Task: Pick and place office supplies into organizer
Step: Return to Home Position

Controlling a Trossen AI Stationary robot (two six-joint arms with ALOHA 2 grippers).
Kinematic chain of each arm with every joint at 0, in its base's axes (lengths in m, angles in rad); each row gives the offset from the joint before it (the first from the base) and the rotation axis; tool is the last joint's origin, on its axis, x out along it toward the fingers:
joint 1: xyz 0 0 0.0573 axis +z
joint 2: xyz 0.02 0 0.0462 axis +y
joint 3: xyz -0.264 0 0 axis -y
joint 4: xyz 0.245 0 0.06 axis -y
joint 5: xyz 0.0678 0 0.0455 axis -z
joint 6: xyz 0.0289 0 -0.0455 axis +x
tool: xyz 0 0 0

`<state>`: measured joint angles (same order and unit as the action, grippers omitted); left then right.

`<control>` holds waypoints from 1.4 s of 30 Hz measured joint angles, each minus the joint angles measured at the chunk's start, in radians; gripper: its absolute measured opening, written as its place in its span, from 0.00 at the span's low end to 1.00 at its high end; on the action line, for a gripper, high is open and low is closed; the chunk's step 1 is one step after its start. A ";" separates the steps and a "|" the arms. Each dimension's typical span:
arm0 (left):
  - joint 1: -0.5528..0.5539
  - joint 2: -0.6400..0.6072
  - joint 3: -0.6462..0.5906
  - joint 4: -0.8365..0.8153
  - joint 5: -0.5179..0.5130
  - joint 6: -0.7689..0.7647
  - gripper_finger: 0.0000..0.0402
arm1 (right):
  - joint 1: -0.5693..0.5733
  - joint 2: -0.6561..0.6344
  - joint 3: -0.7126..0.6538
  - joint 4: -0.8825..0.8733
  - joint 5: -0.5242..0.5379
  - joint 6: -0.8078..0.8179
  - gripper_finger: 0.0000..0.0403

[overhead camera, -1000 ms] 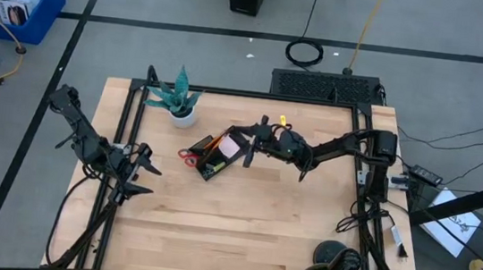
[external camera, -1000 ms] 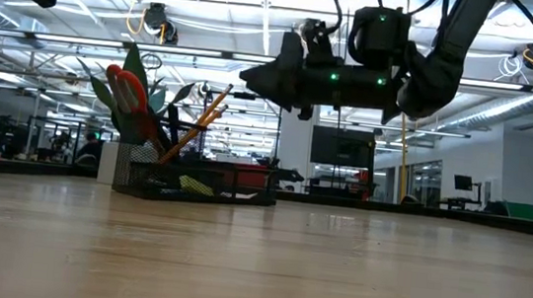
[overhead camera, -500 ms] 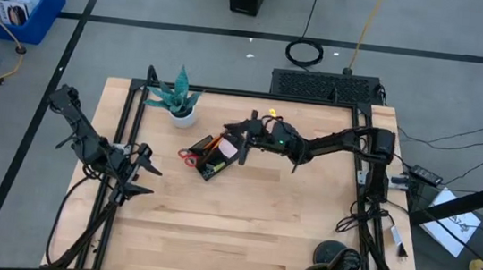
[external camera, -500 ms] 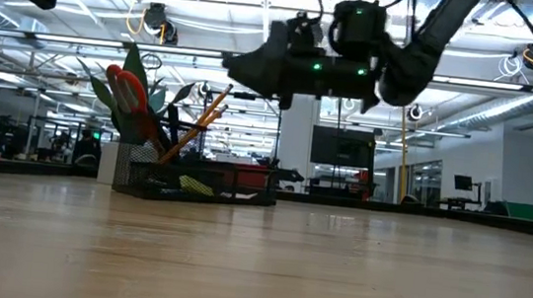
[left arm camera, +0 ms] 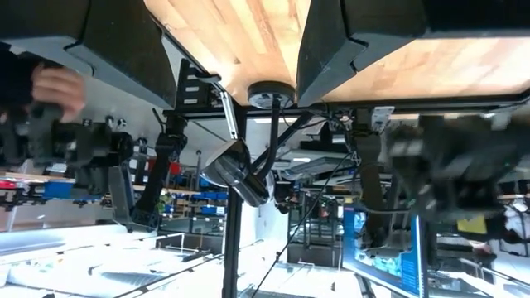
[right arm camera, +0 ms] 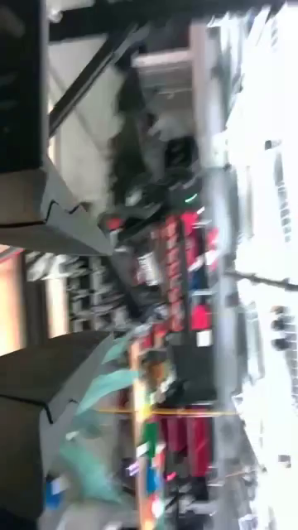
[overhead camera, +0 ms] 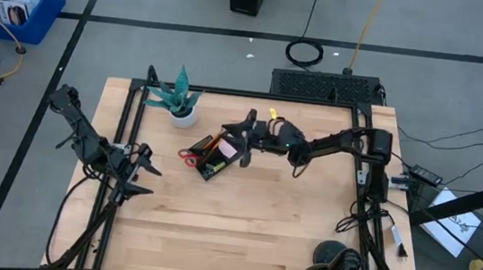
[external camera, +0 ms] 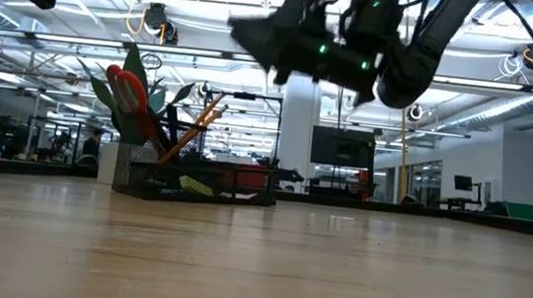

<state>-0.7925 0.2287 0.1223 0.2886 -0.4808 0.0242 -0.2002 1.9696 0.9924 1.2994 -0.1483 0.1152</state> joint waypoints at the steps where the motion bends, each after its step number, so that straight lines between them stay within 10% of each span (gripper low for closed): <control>1: 0.000 0.000 0.000 -0.001 -0.007 0.000 0.64 | 0.001 -0.012 -0.001 0.037 -0.011 0.000 0.37; 13: 0.000 -0.003 0.001 -0.089 -0.294 -0.073 0.64 | 0.023 -0.411 -0.330 -0.197 0.077 -0.030 0.37; 23: -0.002 0.009 0.000 -0.234 -0.156 -0.078 0.64 | 0.176 -0.740 -0.590 -0.400 0.108 -0.012 0.37; 31: -0.001 0.011 0.000 -0.336 -0.274 -0.122 0.64 | 0.270 -0.850 -0.750 -0.414 0.288 -0.135 0.38; 42: 0.120 0.011 -0.102 -0.189 -0.024 -0.031 0.64 | 0.282 -1.045 -0.879 -0.483 0.278 -0.121 0.38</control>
<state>-0.6722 0.2399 0.0201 0.0992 -0.5051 -0.0066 0.0821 0.9247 0.1130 0.8168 0.1299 -0.0059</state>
